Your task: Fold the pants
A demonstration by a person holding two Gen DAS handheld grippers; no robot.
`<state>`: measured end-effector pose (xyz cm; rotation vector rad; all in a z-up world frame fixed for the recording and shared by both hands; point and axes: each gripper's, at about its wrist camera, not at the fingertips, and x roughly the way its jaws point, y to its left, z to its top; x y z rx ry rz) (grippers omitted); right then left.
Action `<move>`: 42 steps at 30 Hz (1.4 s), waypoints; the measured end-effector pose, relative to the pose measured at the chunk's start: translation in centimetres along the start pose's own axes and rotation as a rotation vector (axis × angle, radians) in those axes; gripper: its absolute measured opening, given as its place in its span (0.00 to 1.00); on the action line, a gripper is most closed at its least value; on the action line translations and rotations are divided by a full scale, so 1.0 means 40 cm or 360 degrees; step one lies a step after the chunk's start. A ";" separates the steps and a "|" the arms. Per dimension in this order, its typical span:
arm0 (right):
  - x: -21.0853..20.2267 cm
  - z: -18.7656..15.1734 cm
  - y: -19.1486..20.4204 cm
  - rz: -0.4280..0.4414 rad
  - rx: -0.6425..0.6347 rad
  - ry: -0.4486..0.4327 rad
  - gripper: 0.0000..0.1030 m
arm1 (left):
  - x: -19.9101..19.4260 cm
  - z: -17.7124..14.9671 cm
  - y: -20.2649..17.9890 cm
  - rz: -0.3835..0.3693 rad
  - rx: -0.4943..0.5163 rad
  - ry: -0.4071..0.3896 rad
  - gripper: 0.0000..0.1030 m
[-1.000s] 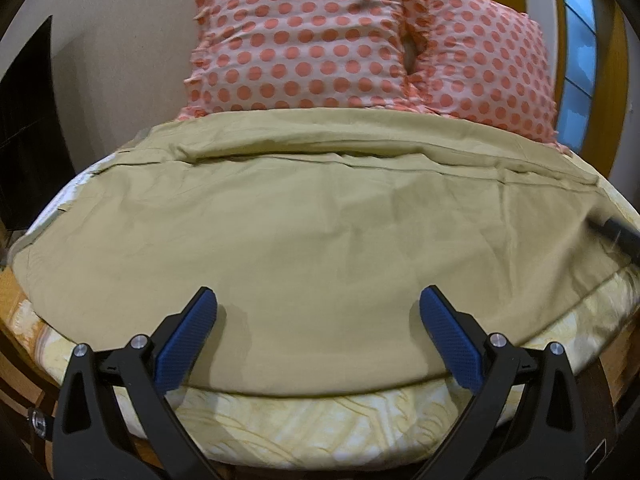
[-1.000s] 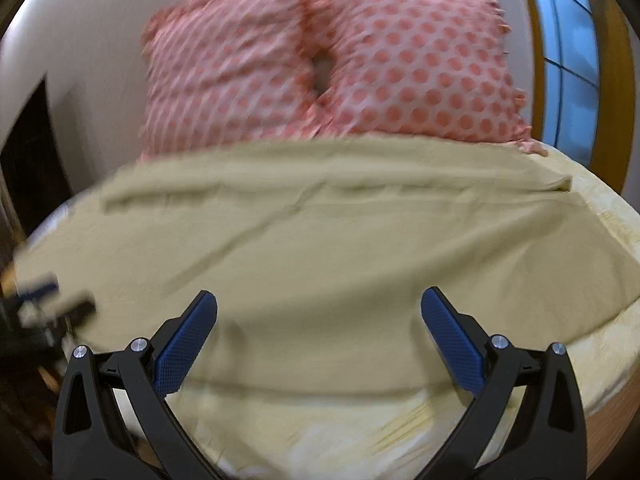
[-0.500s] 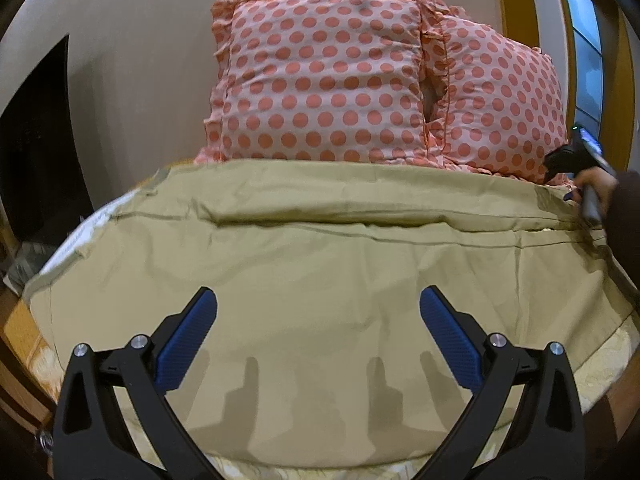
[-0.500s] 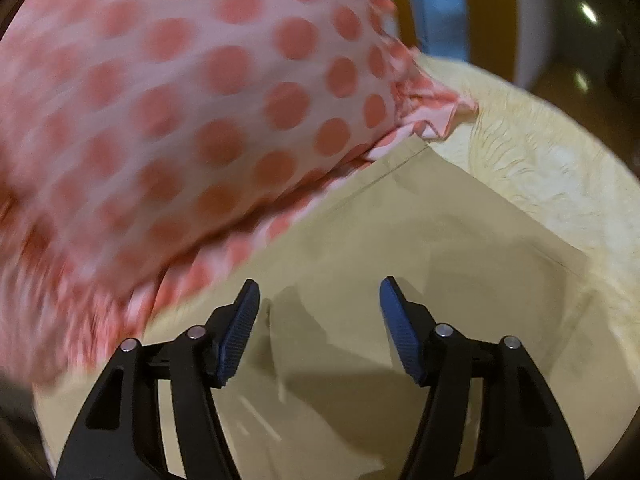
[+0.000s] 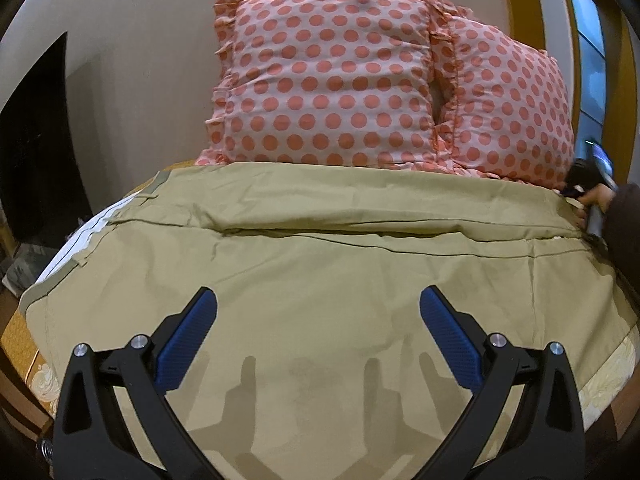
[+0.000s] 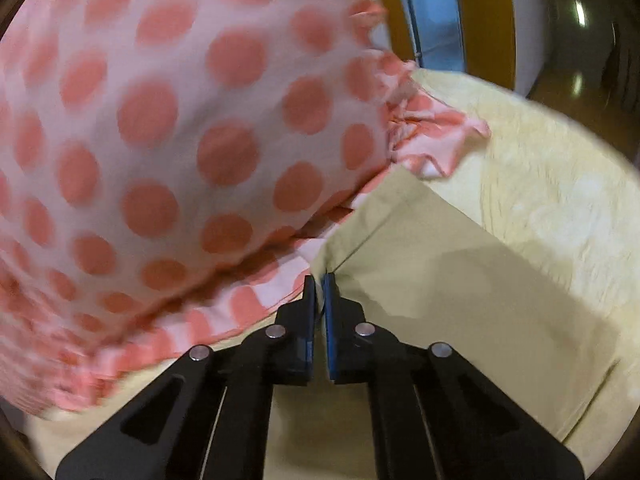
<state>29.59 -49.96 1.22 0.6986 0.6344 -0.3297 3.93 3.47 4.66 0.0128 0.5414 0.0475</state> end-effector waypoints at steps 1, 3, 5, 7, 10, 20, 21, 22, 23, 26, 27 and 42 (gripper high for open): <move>-0.049 -0.002 -0.027 0.0153 0.0064 -0.0046 0.04 | -0.008 0.001 0.012 0.0000 -0.0024 -0.0012 0.98; -0.135 -0.014 -0.080 0.0353 0.0107 -0.0111 0.04 | -0.023 0.002 0.036 -0.0014 -0.0073 -0.0050 0.98; -0.256 -0.054 -0.138 0.0563 0.0125 -0.0182 0.04 | -0.038 0.008 0.068 -0.0041 -0.0155 -0.0092 0.98; -0.372 -0.110 -0.157 0.0717 0.0148 -0.0204 0.04 | -0.043 0.021 0.088 -0.0049 -0.0206 -0.0099 0.98; -0.471 -0.240 -0.235 0.0735 0.0190 -0.0150 0.04 | -0.043 0.040 0.110 -0.0043 -0.0256 -0.0105 0.98; -0.469 -0.359 -0.294 0.0602 0.0312 0.0133 0.54 | 0.031 0.116 0.211 -0.0199 -0.0486 -0.0022 0.98; -0.470 -0.361 -0.292 0.0578 0.0305 0.0110 0.54 | 0.042 0.122 0.219 -0.0217 -0.0505 -0.0001 0.98; -0.469 -0.361 -0.292 0.0569 0.0301 0.0097 0.52 | 0.057 0.130 0.232 -0.0245 -0.0541 0.0015 0.98; -0.466 -0.362 -0.293 0.0550 0.0291 0.0070 0.42 | 0.068 0.136 0.240 -0.0266 -0.0571 0.0026 0.98; -0.432 -0.357 -0.322 0.0620 0.0340 0.0083 0.02 | 0.124 0.166 0.265 -0.0321 -0.0683 0.0091 0.98; -0.443 -0.356 -0.340 0.0714 0.0389 0.0044 0.02 | 0.150 0.181 0.275 -0.0330 -0.0714 0.0125 0.98; -0.503 -0.321 -0.353 0.0857 0.0283 -0.0148 0.01 | 0.577 0.304 0.351 -0.0029 -0.0920 0.0623 0.19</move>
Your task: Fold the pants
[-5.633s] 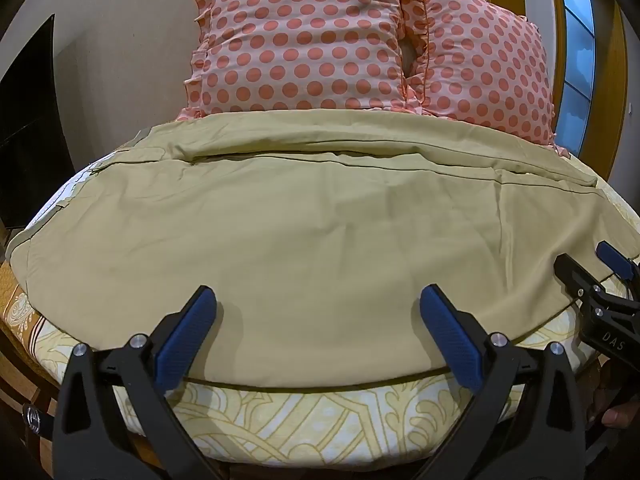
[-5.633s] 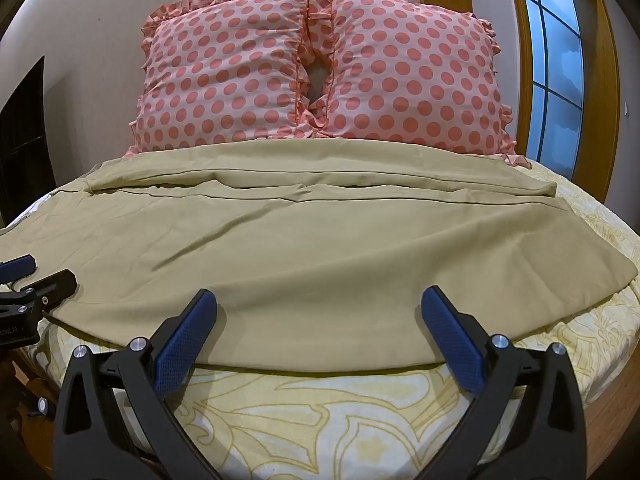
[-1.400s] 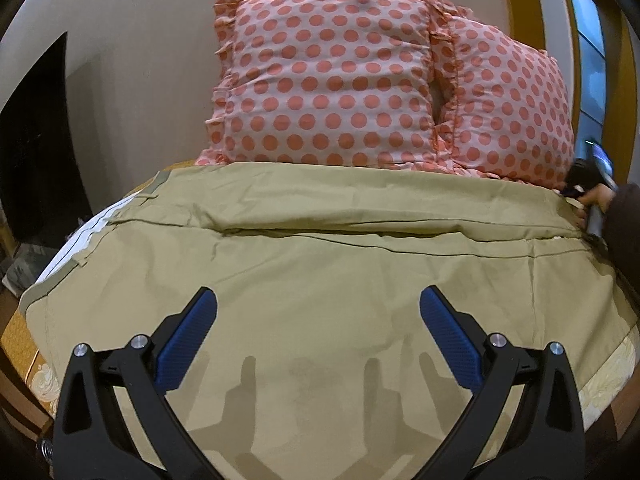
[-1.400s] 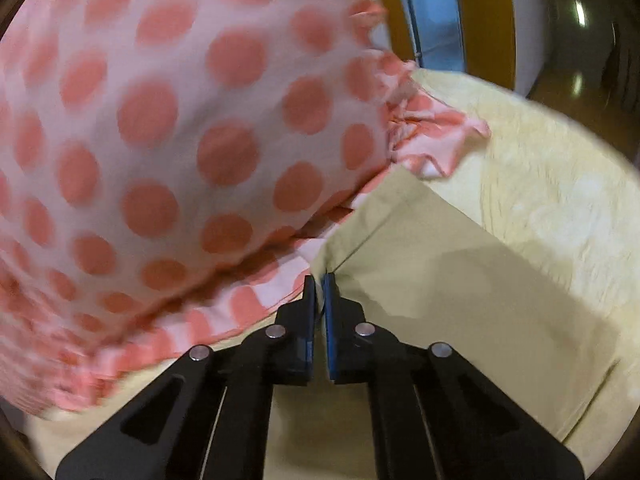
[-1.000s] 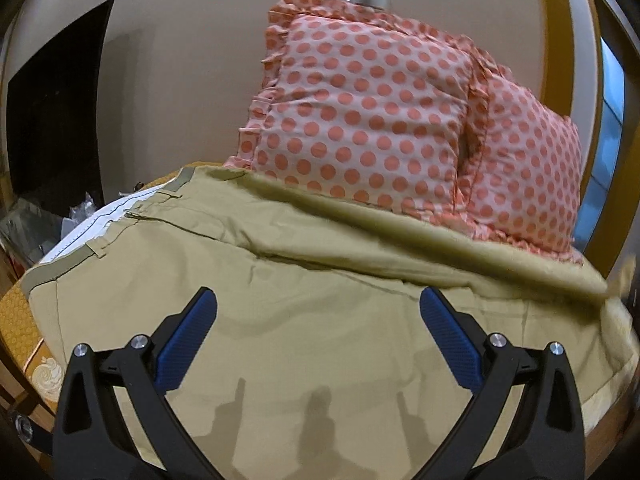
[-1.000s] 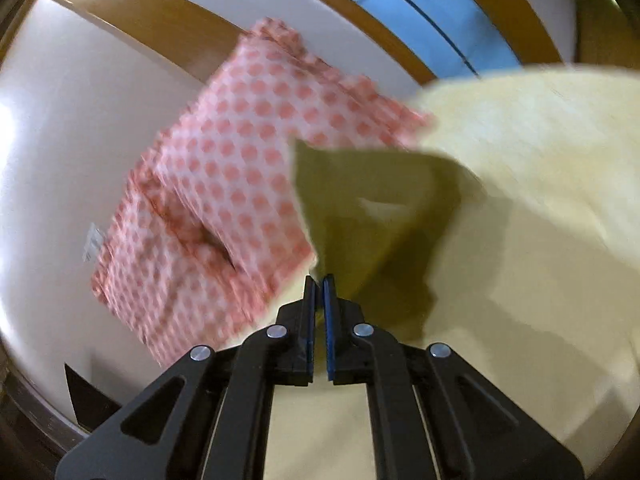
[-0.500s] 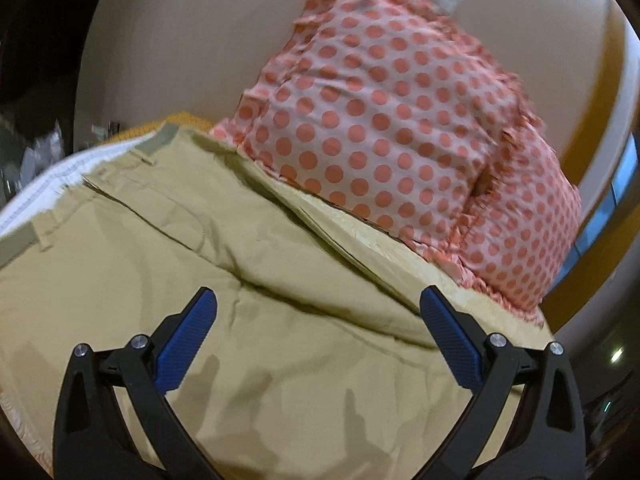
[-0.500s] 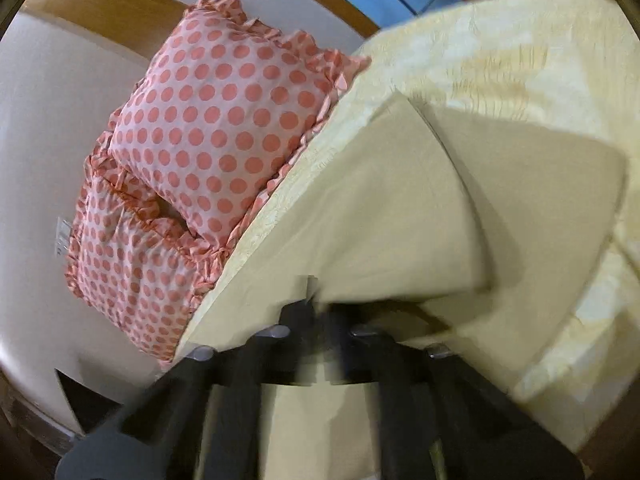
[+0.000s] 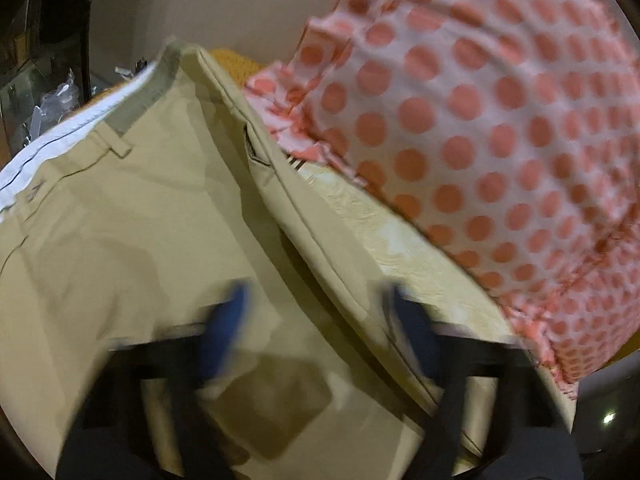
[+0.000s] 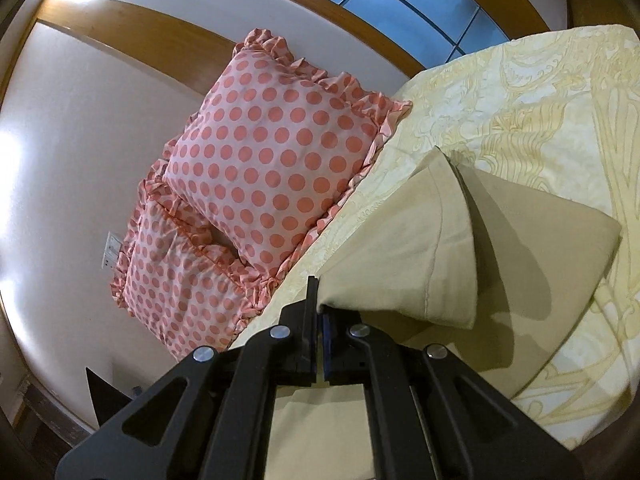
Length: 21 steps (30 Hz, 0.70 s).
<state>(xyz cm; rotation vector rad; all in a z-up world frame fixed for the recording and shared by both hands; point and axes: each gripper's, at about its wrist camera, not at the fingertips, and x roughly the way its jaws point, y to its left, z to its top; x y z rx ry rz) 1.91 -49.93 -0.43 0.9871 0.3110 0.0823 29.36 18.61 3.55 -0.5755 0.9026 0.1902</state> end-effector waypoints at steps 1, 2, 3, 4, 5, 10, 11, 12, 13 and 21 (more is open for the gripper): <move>0.003 0.003 0.001 0.0011 -0.0009 0.0001 0.01 | 0.008 0.002 0.008 -0.0039 0.0005 0.0050 0.02; 0.001 0.005 0.003 0.0012 -0.0022 -0.0003 0.01 | -0.003 -0.006 0.021 -0.0058 -0.0011 0.0056 0.03; -0.003 0.008 0.005 0.0013 -0.0035 -0.0011 0.01 | -0.032 -0.020 0.034 -0.0096 -0.0017 0.0016 0.03; -0.012 0.012 0.003 0.0017 -0.0043 -0.0027 0.01 | -0.080 -0.041 0.048 -0.0135 0.0003 -0.0040 0.03; -0.021 0.015 0.002 0.0014 -0.0043 -0.0041 0.01 | -0.132 -0.066 0.062 -0.0167 0.0031 -0.0093 0.03; -0.075 0.009 -0.041 -0.0088 -0.0032 -0.0073 0.02 | -0.394 -0.282 0.163 -0.0223 0.0169 -0.0275 0.05; -0.082 0.004 -0.055 -0.0109 -0.0020 -0.0069 0.02 | -0.420 -0.326 0.190 -0.0226 0.0167 -0.0271 0.05; -0.088 0.000 -0.069 -0.0134 -0.0006 -0.0065 0.02 | -0.434 -0.364 0.219 -0.0229 0.0154 -0.0261 0.05; -0.094 -0.007 -0.085 -0.0169 0.0009 -0.0059 0.02 | -0.442 -0.408 0.245 -0.0212 0.0142 -0.0229 0.05; -0.152 -0.043 -0.115 -0.0476 -0.0028 -0.0102 0.25 | -0.443 -0.560 0.349 -0.0216 0.0080 -0.0206 0.11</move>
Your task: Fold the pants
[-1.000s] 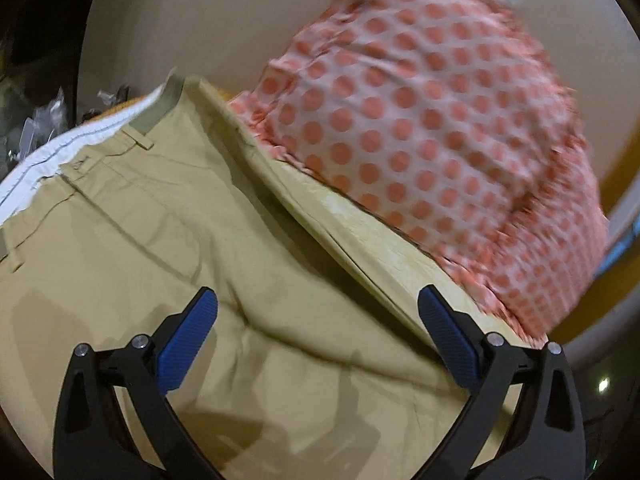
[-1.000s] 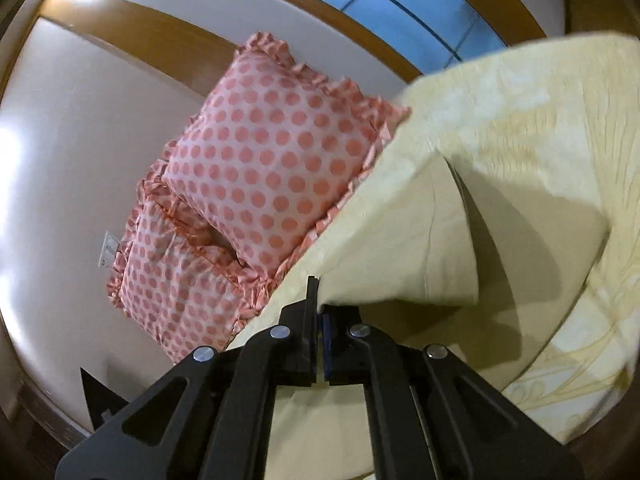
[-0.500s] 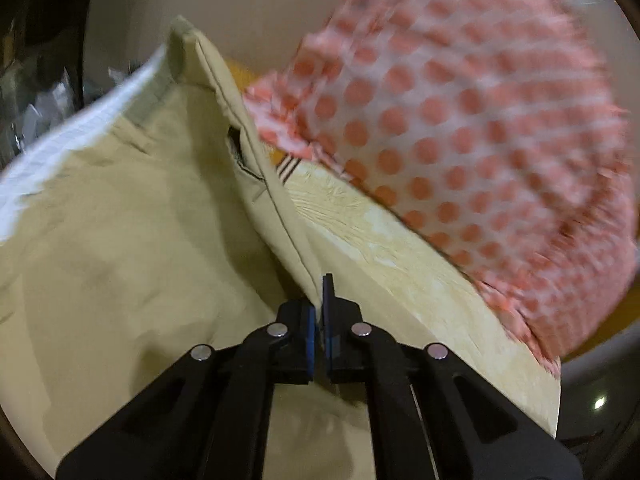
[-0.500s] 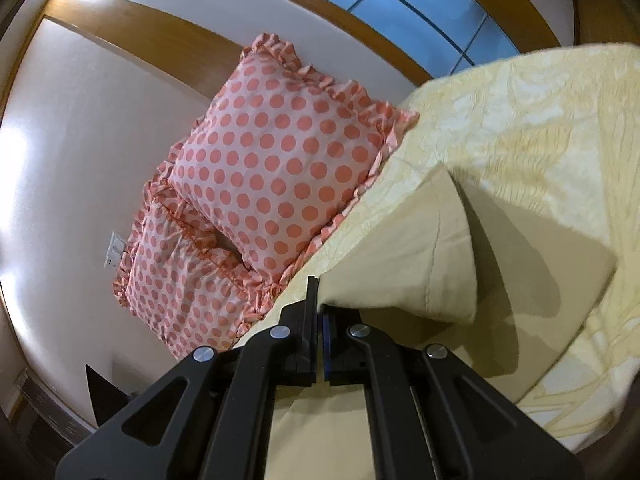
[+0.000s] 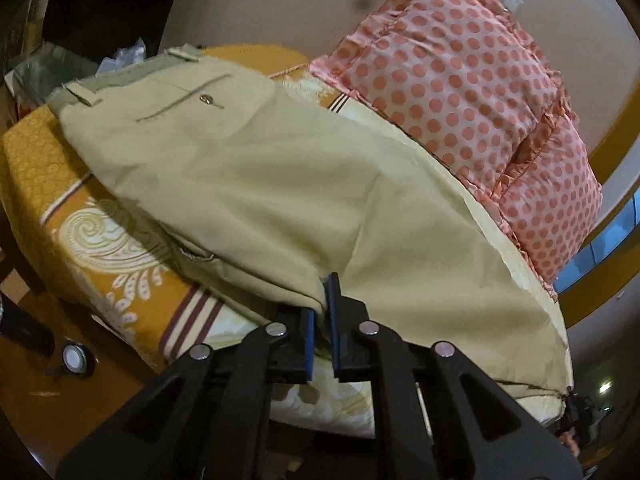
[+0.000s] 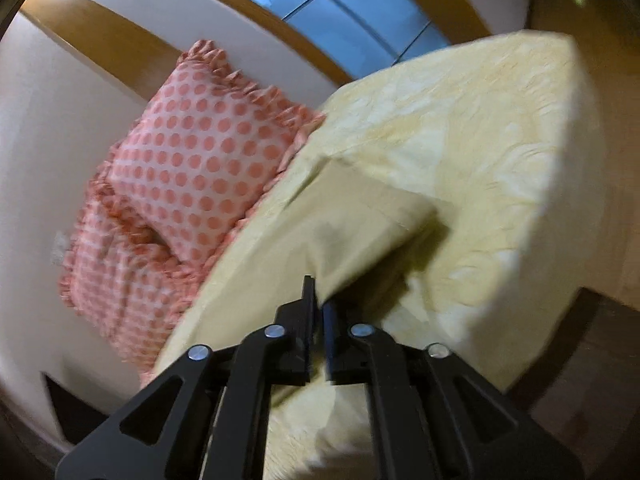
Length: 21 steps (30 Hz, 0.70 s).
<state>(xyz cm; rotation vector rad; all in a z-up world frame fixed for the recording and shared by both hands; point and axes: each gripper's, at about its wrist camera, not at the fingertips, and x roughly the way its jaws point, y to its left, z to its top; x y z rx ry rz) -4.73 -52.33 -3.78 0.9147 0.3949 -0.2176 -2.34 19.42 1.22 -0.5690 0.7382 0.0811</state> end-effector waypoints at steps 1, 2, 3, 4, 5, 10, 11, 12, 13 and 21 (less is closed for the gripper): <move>-0.024 -0.004 -0.004 -0.0034 -0.0009 -0.0065 0.51 | -0.010 -0.006 0.000 -0.0011 0.0006 -0.0020 0.13; -0.038 -0.006 -0.006 -0.0040 -0.0026 -0.0112 0.58 | -0.020 -0.011 -0.002 -0.0014 0.0017 -0.0045 0.23; -0.044 -0.010 -0.004 -0.0079 -0.0060 -0.0132 0.58 | -0.028 -0.014 -0.005 -0.0023 0.0027 -0.0064 0.30; -0.041 -0.012 -0.003 -0.0104 -0.0075 -0.0125 0.58 | -0.036 -0.019 -0.007 -0.0019 0.0037 -0.0080 0.36; -0.036 -0.016 -0.003 -0.0108 -0.0088 -0.0121 0.57 | -0.043 -0.021 -0.009 -0.0007 0.0046 -0.0098 0.49; 0.008 -0.051 0.030 -0.0067 -0.0209 -0.0068 0.37 | -0.063 -0.033 -0.001 0.0027 0.0025 -0.0140 0.63; 0.015 -0.061 0.047 -0.0098 -0.0278 -0.0086 0.37 | -0.066 -0.035 0.011 0.0024 0.0001 -0.0142 0.63; 0.022 -0.070 0.064 -0.0130 -0.0346 -0.0098 0.37 | -0.070 -0.037 0.020 -0.0003 -0.0021 -0.0149 0.63; 0.029 -0.077 0.073 -0.0133 -0.0378 -0.0104 0.36 | -0.074 -0.039 0.027 -0.0014 -0.0035 -0.0157 0.63; 0.040 -0.044 0.126 0.0008 -0.0429 -0.0132 0.05 | -0.112 -0.028 0.079 -0.0056 -0.0163 -0.0274 0.70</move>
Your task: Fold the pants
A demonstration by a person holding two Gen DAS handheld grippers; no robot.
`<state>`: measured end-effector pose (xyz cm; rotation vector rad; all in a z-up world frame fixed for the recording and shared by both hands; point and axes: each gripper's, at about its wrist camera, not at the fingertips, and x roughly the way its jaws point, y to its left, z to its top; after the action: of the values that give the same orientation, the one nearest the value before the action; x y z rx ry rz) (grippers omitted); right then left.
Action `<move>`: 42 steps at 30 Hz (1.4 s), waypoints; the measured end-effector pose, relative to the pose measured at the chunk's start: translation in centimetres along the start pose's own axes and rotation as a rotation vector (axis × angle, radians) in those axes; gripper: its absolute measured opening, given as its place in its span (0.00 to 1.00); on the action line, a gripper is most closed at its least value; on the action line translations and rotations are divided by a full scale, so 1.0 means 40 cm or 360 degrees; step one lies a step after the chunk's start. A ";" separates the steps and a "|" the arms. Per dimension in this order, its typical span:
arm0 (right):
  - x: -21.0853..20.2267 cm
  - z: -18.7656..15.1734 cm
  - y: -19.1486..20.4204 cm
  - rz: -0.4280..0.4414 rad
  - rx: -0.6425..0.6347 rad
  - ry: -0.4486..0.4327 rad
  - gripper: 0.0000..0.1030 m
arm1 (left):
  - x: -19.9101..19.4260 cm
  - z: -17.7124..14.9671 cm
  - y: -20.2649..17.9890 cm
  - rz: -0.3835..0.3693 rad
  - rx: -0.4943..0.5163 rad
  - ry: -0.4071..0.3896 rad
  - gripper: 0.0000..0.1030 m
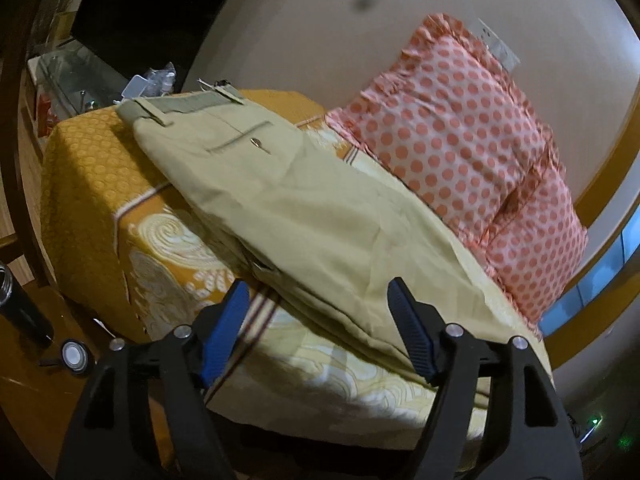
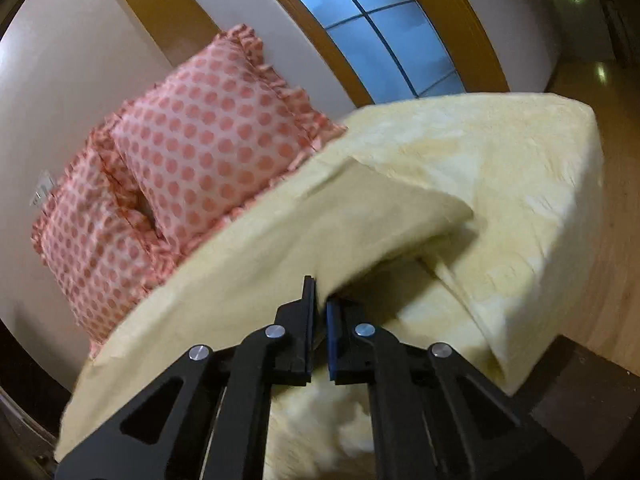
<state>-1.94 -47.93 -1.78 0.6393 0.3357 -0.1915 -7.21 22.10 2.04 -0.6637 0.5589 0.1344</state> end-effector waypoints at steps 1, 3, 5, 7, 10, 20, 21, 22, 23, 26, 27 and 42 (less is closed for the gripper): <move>0.001 0.017 0.049 0.0019 -0.0099 -0.0036 0.05 | -0.001 0.004 0.004 0.0002 -0.0002 -0.0004 0.70; 0.008 0.042 0.170 0.0180 -0.0252 -0.0058 0.05 | -0.003 0.011 0.012 0.0008 -0.0004 -0.0019 0.72; 0.013 0.040 0.290 0.0364 -0.0379 -0.0044 0.05 | -0.005 0.015 0.018 0.0017 -0.0011 -0.0037 0.74; 0.011 -0.004 0.448 0.0619 -0.0568 0.0013 0.05 | -0.006 0.020 0.028 0.0037 -0.0036 -0.0056 0.75; 0.012 -0.149 0.656 0.0934 -0.0901 0.0218 0.05 | -0.008 0.026 0.040 0.0028 -0.0077 -0.0077 0.79; 0.004 -0.452 0.775 0.1189 -0.1323 0.0818 0.69 | 0.003 0.066 0.078 0.0056 -0.0146 -0.0100 0.85; 0.013 -0.450 0.770 0.1194 -0.1273 0.0850 0.69 | 0.007 0.072 0.080 0.0063 -0.0155 -0.0101 0.85; 0.038 -0.466 0.778 0.1168 -0.1262 0.0975 0.69 | 0.015 0.079 0.083 0.0075 -0.0159 -0.0092 0.85; 0.054 -0.484 0.787 0.1127 -0.1280 0.1049 0.69 | 0.025 0.086 0.084 0.0097 -0.0168 -0.0074 0.86; 0.032 -0.489 0.768 0.1148 -0.1263 0.0988 0.70 | 0.046 0.104 0.094 0.0127 -0.0206 -0.0058 0.86; 0.030 -0.479 0.758 0.1171 -0.1195 0.0990 0.70 | 0.050 0.111 0.097 0.0142 -0.0217 -0.0056 0.86; -0.005 -0.313 0.603 0.1247 -0.0790 0.0729 0.76 | 0.131 0.248 0.040 0.0414 -0.0066 -0.0063 0.10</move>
<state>1.46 -21.27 2.19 0.2758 0.5238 0.7800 1.20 29.18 4.82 -0.6253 0.6040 0.4030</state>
